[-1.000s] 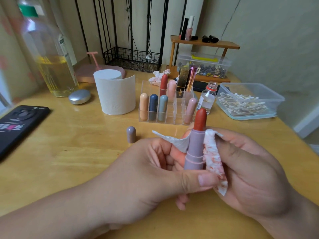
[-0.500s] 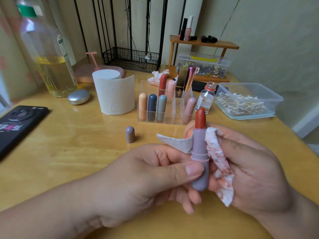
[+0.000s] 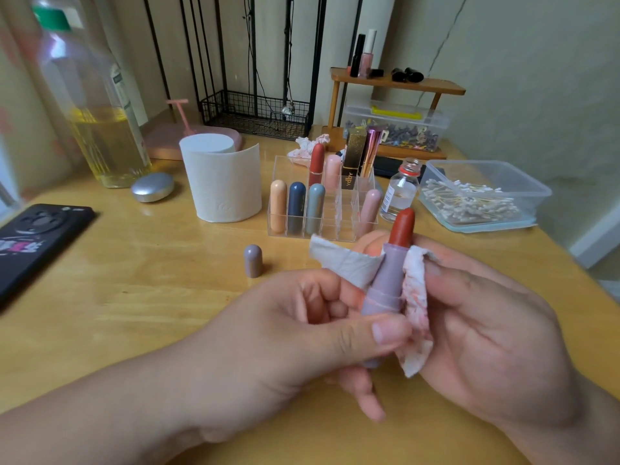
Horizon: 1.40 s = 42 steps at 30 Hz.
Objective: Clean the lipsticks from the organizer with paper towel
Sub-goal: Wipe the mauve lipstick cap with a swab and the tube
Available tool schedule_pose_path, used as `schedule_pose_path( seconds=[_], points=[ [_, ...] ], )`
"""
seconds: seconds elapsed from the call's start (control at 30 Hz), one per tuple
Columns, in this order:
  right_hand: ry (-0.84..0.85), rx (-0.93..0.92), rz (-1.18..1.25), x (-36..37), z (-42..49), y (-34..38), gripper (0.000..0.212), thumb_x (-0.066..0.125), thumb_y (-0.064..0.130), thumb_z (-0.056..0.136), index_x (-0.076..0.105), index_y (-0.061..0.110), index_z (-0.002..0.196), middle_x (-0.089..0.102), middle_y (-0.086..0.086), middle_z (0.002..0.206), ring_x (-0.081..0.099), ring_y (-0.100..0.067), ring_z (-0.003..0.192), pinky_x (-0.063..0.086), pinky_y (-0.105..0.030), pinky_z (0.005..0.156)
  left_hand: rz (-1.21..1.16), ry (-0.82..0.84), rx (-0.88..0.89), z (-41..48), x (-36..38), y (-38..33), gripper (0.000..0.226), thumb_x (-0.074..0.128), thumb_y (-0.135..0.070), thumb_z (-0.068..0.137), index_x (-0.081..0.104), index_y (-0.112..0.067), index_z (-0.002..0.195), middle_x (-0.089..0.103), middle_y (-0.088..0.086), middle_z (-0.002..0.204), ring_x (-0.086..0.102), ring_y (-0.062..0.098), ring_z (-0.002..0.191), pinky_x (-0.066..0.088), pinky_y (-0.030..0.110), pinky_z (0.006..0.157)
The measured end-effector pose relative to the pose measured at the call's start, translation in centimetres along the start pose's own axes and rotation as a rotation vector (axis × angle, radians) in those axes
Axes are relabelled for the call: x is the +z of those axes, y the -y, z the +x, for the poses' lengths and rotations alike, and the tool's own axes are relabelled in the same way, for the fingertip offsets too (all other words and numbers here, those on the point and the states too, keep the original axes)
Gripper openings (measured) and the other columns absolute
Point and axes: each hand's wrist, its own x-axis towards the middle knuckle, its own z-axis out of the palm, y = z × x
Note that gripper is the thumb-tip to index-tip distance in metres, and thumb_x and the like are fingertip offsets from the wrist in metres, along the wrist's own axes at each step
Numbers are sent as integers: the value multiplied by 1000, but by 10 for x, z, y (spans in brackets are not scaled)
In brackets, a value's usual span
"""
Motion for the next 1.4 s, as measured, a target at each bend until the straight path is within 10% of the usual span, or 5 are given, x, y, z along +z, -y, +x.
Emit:
schedule_pose_path(
  seconds=[0.2, 0.47, 0.73, 1.0, 1.4],
  points=[
    [-47, 29, 5, -2, -3, 0, 39, 62, 27, 92, 58, -2, 117, 55, -31, 75, 58, -33, 61, 49, -45, 59, -97, 61, -67, -1, 1, 1, 26, 60, -14, 94, 67, 11, 97, 57, 27, 92, 61, 18, 69, 56, 32, 69],
    [26, -66, 14, 2, 2, -4, 42, 57, 20, 95, 54, -9, 124, 44, -51, 116, 50, -60, 84, 48, -53, 65, 149, -119, 48, 1, 3, 3, 15, 77, -20, 76, 70, -6, 78, 60, 17, 75, 52, 27, 65, 52, 28, 57],
    [-102, -1, -71, -2, -5, -1, 47, 71, 34, 84, 65, 1, 117, 44, -21, 56, 42, -39, 47, 43, -61, 56, -132, 99, -79, 0, -1, 0, 30, 55, -17, 94, 68, 9, 103, 67, 18, 98, 59, 11, 69, 42, 21, 60],
    [2, -24, 21, 2, 0, -1, 43, 57, 23, 96, 53, -7, 126, 33, -59, 110, 45, -53, 87, 46, -55, 73, 118, -158, -23, -4, 3, 1, 15, 81, -27, 68, 74, -15, 71, 66, 9, 70, 54, 12, 58, 45, 20, 51],
    [-73, -17, -47, 1, -2, -3, 41, 71, 29, 87, 66, 2, 117, 51, -44, 86, 57, -39, 67, 48, -44, 59, 0, -11, -74, -2, 0, -3, 8, 72, -20, 82, 76, -13, 80, 69, 11, 84, 63, 15, 77, 52, 22, 66]
  ],
)
